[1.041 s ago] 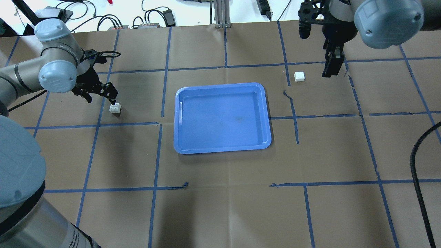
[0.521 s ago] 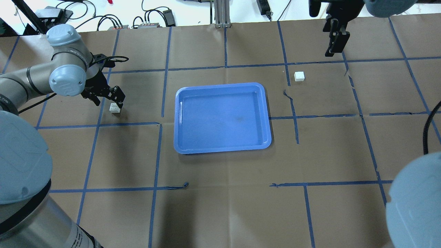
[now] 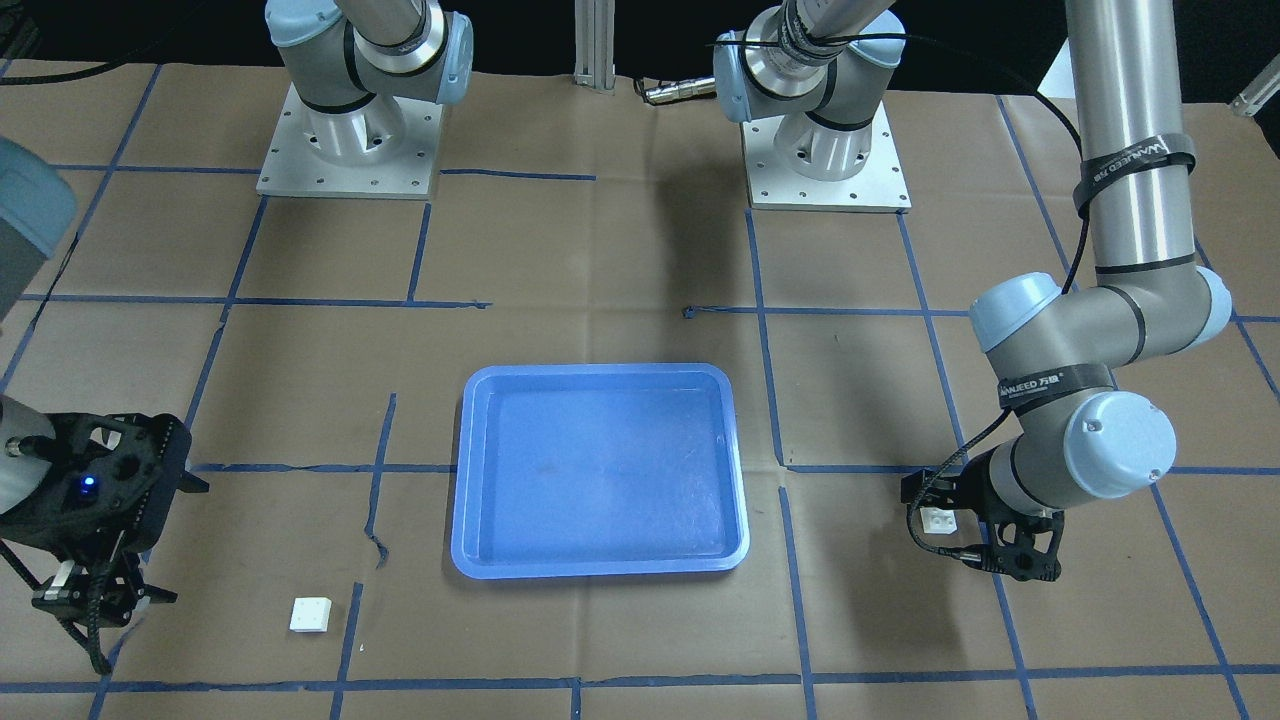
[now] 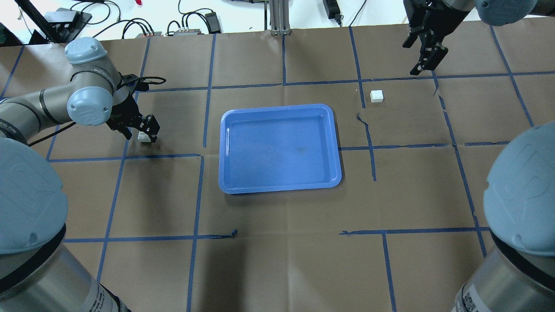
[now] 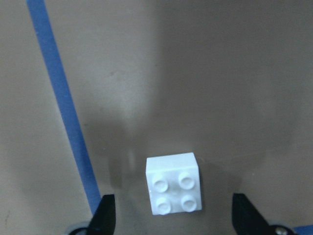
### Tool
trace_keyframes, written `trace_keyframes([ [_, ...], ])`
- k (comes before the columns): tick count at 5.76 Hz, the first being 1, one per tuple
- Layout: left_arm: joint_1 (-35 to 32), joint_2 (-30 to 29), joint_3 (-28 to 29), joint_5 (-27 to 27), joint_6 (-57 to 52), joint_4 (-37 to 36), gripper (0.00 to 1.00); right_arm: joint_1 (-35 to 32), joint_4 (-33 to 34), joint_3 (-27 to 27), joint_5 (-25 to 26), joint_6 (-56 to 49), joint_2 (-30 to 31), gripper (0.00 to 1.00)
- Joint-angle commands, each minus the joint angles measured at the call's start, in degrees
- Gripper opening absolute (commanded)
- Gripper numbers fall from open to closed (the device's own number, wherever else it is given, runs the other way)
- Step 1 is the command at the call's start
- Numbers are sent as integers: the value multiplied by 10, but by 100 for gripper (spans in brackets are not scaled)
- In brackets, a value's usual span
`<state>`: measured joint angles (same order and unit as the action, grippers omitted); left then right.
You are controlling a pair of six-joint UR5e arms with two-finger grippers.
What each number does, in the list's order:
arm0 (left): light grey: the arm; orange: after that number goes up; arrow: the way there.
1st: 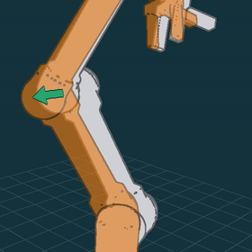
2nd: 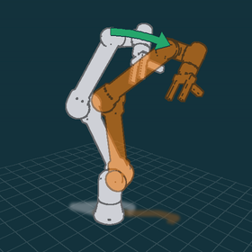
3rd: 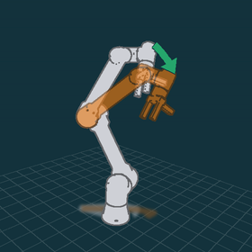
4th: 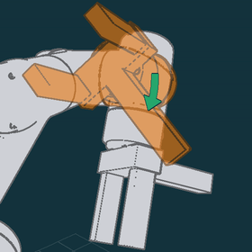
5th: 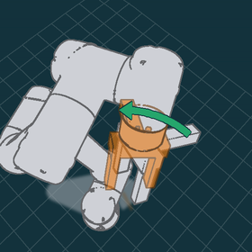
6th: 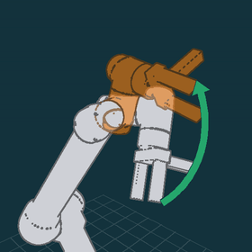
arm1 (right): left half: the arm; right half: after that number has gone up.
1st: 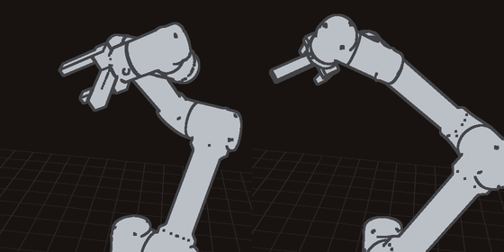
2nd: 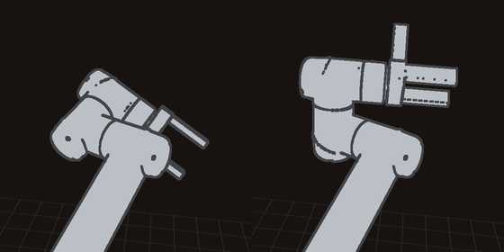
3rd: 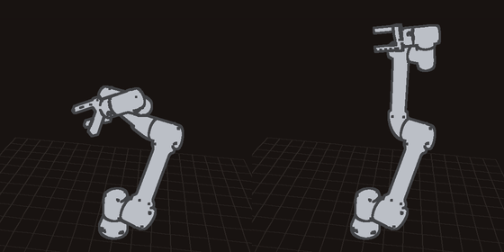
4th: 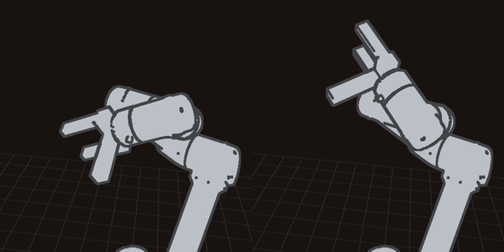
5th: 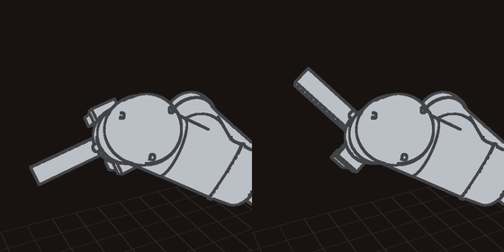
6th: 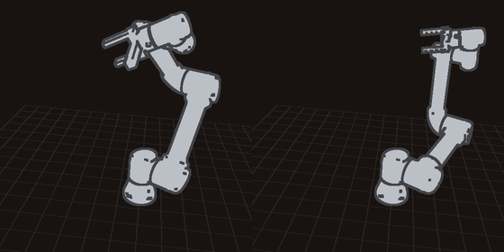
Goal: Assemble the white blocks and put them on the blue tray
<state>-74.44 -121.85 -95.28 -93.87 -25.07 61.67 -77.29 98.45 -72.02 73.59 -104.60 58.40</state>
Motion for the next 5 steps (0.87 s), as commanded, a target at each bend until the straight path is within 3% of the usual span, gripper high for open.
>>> trace_keyframes([
  [1,0,0,-3,-1,-4,-5,65,13,14,-37,-76,-39,-27,100],
  [2,0,0,5,-1,-4,-6,41,14,92,-74,-81,-46,-36,100],
  [3,0,5,11,-1,-3,-9,40,14,148,-111,-88,-47,-41,100],
  [4,0,7,11,0,-3,-15,25,14,163,-118,-88,-46,-48,100],
  [5,0,10,12,0,-4,-16,16,14,166,-118,-87,-47,-66,100],
])
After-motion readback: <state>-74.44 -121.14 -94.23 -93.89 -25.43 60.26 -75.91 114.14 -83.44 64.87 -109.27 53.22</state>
